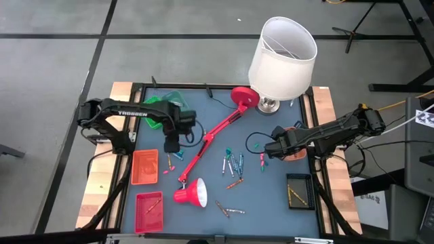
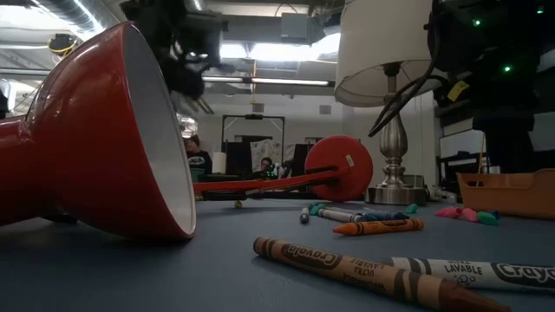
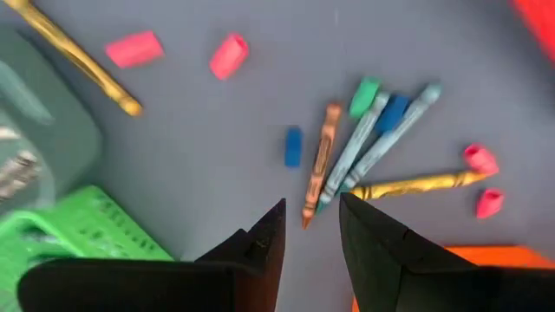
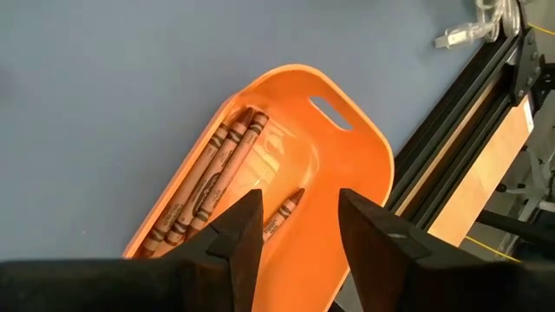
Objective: Sort crayons
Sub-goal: Put the top brown crayon into the right orange bin
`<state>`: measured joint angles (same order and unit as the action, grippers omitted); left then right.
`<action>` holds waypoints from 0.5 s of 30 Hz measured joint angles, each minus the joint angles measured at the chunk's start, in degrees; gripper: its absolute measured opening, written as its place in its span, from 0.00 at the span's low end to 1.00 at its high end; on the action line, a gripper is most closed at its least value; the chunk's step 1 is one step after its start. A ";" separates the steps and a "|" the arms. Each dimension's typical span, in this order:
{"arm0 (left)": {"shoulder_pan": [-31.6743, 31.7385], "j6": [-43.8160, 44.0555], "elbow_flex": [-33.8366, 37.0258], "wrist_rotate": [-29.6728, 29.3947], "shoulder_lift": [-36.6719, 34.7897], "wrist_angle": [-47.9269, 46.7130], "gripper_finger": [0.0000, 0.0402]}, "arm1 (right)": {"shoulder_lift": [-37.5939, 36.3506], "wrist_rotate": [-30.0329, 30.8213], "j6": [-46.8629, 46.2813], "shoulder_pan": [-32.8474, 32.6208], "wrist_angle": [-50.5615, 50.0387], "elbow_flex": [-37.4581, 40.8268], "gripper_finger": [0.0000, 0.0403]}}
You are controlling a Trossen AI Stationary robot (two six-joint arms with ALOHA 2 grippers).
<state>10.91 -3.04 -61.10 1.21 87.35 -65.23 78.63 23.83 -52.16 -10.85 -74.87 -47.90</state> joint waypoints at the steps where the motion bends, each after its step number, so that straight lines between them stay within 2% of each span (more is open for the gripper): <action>1: -0.58 0.01 1.46 -0.26 0.00 0.43 0.23 | 0.00 0.05 0.00 0.00 0.02 0.00 0.37; 15: -1.72 1.39 13.11 -3.38 0.02 5.37 0.23 | 0.00 0.03 0.13 0.00 4.92 -0.02 0.37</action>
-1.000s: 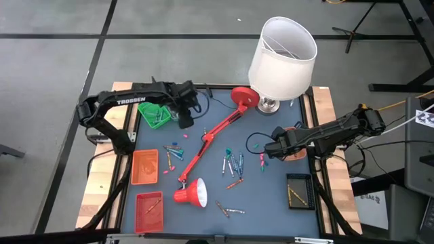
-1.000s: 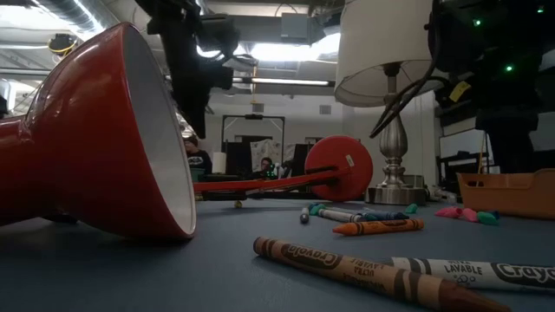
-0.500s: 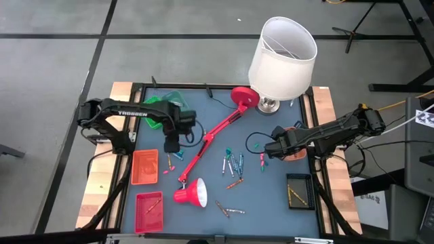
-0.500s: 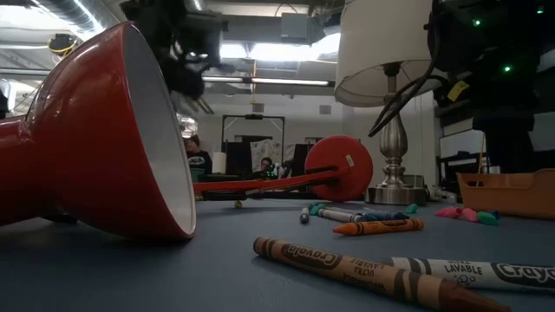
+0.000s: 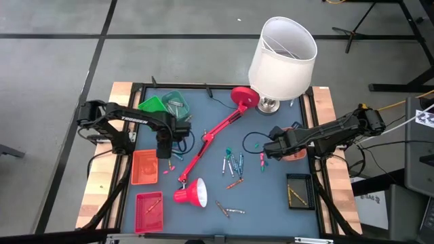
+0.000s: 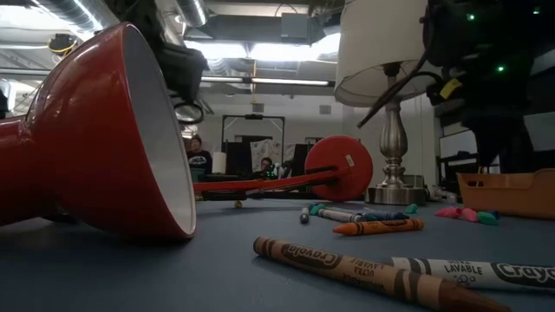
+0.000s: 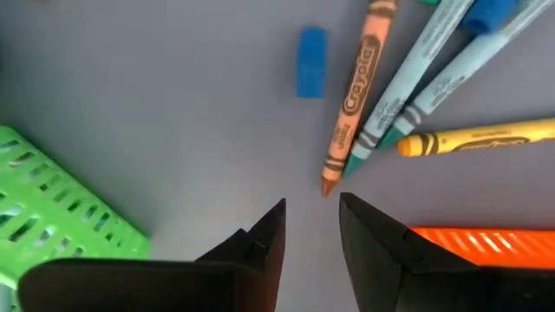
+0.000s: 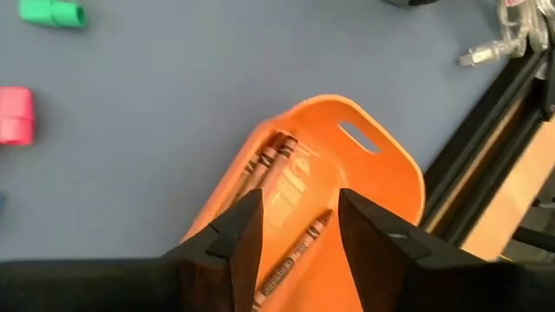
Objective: Sort crayons
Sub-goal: Put the top brown crayon into the right orange bin
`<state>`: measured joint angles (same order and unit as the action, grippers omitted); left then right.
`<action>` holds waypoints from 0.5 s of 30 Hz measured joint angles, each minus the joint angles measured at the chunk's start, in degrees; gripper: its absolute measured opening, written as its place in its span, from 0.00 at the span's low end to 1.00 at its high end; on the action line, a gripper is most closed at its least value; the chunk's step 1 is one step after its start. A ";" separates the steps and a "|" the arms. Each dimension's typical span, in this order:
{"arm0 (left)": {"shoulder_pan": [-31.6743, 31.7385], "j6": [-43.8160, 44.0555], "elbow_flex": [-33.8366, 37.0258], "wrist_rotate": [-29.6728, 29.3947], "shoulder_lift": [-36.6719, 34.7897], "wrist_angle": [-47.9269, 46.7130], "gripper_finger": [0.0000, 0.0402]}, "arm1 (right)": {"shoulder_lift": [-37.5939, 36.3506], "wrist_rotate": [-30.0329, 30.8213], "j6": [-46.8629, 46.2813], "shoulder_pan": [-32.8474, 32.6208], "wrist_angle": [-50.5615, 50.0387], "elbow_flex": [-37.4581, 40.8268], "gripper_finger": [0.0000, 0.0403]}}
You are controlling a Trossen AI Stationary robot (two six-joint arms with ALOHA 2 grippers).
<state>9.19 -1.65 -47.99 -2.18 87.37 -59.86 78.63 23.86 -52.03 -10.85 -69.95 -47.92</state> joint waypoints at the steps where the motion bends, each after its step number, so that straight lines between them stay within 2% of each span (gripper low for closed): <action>1: 0.00 0.00 0.42 0.02 -0.01 0.11 0.23 | 0.00 0.00 0.00 0.00 0.17 0.00 0.37; 15: 0.00 -0.04 6.08 0.09 -0.02 5.55 0.23 | 0.00 -0.02 0.07 0.00 1.20 -0.01 0.37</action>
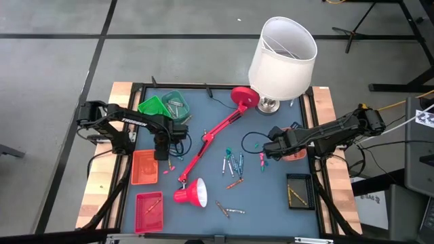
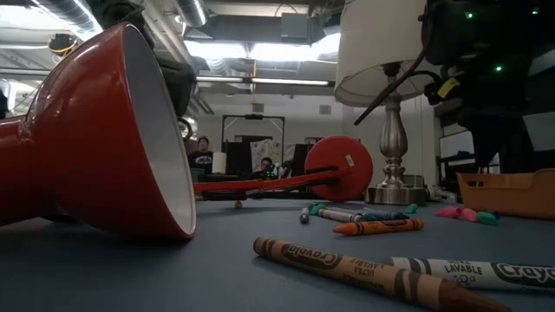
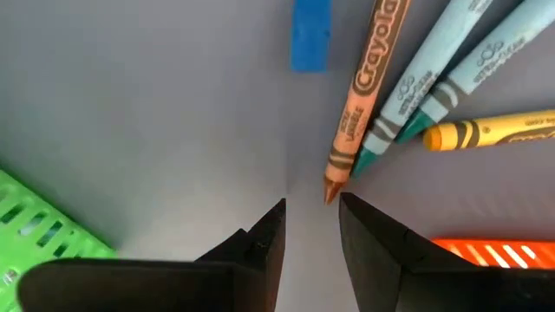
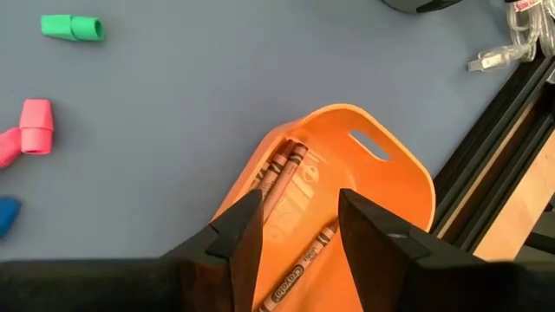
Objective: Sort crayons
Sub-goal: Put the top brown crayon into the right orange bin
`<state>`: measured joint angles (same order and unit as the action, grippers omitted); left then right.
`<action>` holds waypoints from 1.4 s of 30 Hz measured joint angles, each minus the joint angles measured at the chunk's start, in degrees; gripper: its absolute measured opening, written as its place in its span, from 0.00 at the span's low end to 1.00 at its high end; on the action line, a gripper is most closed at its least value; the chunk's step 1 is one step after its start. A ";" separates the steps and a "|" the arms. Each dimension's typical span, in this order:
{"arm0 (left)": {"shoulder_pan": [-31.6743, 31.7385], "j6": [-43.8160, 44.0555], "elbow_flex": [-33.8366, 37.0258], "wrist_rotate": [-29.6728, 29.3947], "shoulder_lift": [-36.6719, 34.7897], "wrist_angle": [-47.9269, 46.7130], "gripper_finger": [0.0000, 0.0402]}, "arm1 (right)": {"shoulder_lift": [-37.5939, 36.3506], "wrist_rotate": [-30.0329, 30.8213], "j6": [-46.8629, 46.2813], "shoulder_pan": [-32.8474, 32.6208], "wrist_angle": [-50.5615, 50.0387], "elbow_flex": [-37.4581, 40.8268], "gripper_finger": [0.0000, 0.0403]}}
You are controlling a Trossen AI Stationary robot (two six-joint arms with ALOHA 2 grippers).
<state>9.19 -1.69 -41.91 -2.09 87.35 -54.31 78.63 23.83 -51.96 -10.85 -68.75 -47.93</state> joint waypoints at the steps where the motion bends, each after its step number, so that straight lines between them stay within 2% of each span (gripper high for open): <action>1: 0.00 0.00 0.00 0.00 0.00 0.11 0.23 | 0.00 0.00 0.00 0.00 -0.02 -0.02 0.37; 24: 0.00 -0.17 -0.04 0.15 0.10 0.40 0.23 | 0.00 0.00 0.15 0.00 -0.02 -0.02 0.37; 33: 0.00 -0.81 -0.95 1.54 3.94 0.32 0.23 | 0.00 0.57 1.51 0.00 0.30 -0.02 0.37; 42: 0.02 -0.45 -1.53 1.31 4.09 0.95 0.23 | 0.00 0.74 1.53 0.00 0.33 -0.02 0.37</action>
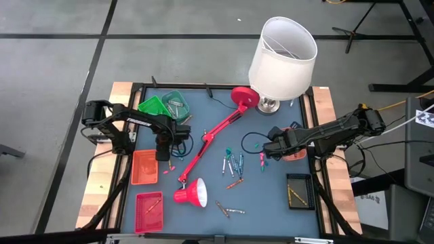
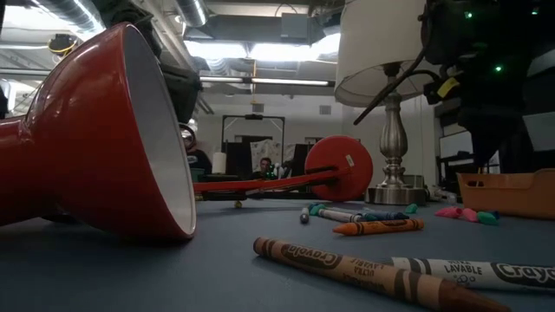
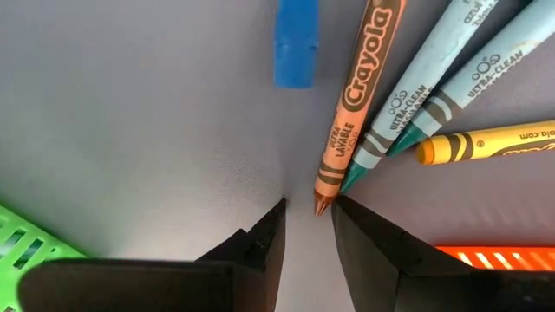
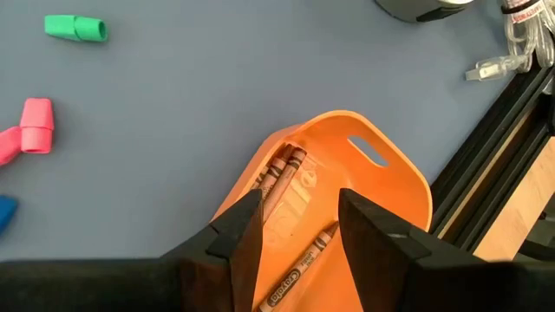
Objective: Sort crayons
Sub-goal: Put the top brown crayon into the right orange bin
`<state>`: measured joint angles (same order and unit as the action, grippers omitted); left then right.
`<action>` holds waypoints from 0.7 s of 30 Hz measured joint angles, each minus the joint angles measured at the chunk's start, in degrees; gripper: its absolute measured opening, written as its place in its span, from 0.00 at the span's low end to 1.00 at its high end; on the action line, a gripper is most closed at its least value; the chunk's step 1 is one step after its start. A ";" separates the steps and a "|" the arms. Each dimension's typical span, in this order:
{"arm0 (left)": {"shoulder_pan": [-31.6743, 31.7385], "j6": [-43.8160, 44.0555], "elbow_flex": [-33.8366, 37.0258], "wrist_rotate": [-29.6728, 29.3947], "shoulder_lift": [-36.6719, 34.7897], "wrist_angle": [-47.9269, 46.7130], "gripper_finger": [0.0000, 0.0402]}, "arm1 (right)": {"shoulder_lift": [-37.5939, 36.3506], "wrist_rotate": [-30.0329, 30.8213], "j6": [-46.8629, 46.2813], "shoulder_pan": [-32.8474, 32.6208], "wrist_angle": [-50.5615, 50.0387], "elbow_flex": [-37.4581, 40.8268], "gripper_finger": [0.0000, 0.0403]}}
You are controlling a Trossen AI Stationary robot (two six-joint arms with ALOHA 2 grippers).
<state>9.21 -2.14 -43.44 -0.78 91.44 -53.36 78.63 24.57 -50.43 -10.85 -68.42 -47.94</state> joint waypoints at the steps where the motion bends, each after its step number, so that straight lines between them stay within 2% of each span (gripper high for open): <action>1: 0.00 0.07 0.00 -0.01 0.00 -0.02 0.23 | 0.00 0.29 -0.02 0.00 0.02 0.00 0.37; 11: 0.00 0.15 -0.02 -0.02 0.02 -0.18 0.23 | 0.00 0.77 0.00 0.00 0.04 0.00 0.37; 21: -0.02 0.41 -0.07 0.59 0.02 -0.16 0.06 | 0.00 0.77 0.00 0.00 0.46 0.00 0.37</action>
<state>9.19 -1.73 -43.51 -0.19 91.46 -53.52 78.63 25.34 -50.43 -10.85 -67.97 -47.94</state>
